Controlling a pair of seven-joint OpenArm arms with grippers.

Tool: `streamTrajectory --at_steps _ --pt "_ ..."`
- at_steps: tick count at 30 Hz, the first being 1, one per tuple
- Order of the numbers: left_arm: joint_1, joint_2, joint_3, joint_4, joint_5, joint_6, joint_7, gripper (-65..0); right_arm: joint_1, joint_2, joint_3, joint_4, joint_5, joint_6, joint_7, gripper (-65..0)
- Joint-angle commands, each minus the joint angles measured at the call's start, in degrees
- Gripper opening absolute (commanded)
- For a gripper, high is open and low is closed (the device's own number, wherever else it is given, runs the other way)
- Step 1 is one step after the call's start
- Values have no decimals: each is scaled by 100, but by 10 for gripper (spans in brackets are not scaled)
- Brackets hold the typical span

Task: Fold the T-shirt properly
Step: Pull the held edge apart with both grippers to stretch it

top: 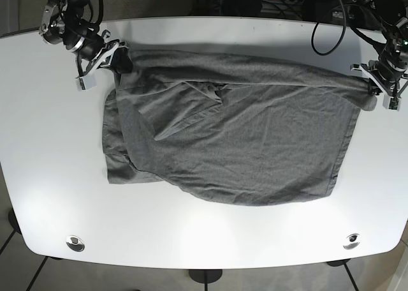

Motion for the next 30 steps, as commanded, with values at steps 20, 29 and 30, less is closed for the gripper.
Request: streamTrajectory --at_steps 20,29,30 --pt "-43 -122 101 83 -36 32 -105 -650 144 55 -62 -670 118 48 109 -173" --pt "-52 -114 75 145 -89 32 -105 -650 -164 37 -18 -221 127 22 126 -633" --pt "-140 -96 -136 251 -89 32 -96 -650 -287 37 114 33 127 22 126 -633"
